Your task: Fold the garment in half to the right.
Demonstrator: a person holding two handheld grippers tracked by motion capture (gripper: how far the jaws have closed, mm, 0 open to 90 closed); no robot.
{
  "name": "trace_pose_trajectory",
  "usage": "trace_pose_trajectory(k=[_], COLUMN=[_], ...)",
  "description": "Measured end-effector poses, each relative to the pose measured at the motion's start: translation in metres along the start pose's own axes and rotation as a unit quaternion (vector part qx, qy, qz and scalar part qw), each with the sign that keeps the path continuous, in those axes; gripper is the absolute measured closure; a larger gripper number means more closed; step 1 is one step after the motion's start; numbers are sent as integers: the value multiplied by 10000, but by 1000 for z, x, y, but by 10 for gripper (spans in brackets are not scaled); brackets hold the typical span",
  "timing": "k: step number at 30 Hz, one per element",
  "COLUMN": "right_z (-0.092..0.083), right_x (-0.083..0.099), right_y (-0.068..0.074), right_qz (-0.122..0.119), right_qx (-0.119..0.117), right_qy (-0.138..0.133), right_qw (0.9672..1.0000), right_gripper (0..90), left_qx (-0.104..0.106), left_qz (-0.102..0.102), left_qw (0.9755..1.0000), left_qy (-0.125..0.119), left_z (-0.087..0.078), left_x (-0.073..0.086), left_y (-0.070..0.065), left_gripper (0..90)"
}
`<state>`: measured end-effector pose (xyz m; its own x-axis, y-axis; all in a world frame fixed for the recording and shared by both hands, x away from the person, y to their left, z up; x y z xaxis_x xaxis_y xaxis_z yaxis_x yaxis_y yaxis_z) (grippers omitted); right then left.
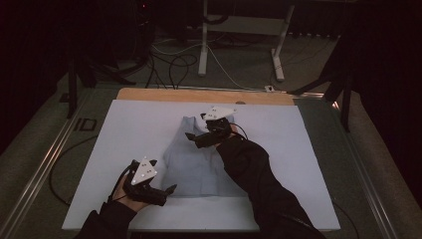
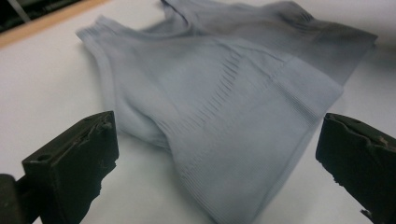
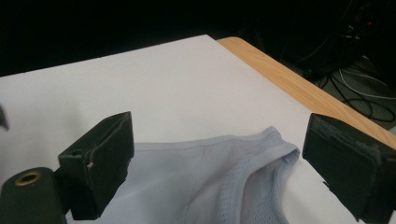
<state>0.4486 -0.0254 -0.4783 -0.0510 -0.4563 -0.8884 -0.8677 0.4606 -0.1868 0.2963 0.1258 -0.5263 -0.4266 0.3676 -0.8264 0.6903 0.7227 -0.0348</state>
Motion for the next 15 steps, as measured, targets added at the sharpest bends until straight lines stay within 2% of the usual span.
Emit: trace_pose_trajectory(k=[2, 7, 10, 15], right_z=[6, 16, 21, 29], right_x=[0, 0, 1, 3], right_y=[-2, -7, -10, -16], right_qz=[81, 362, 360, 434], right_qx=[-7, -111, -67, -70], right_qy=[28, 8, 84, 228], right_qw=[10000, 9993, 9993, 9988], right_gripper=[91, 91, 91, 91], left_qx=[57, 33, 62, 72], left_qz=[-48, -83, -115, -10], left_qw=[10000, 9997, 9994, 9985], left_qy=[46, 227, 316, 541], left_z=[2, 7, 10, 13], left_x=[2, 8, 11, 19], left_y=[-1, 1, 1, 2], left_gripper=[5, 6, 6, 7])
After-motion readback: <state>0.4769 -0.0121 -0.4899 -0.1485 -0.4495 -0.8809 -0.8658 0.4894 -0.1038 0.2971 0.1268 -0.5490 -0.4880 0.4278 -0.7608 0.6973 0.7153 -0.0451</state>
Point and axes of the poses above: each handheld gripper's, and its own axes: z roughly forward along the jaws, x roughly out of its underside, y roughly to its left, the point moved 7 cm from there along z, roughly forward along the jaws, and after that the axes turned 7 degrees about -z, right-handed, at the moved point
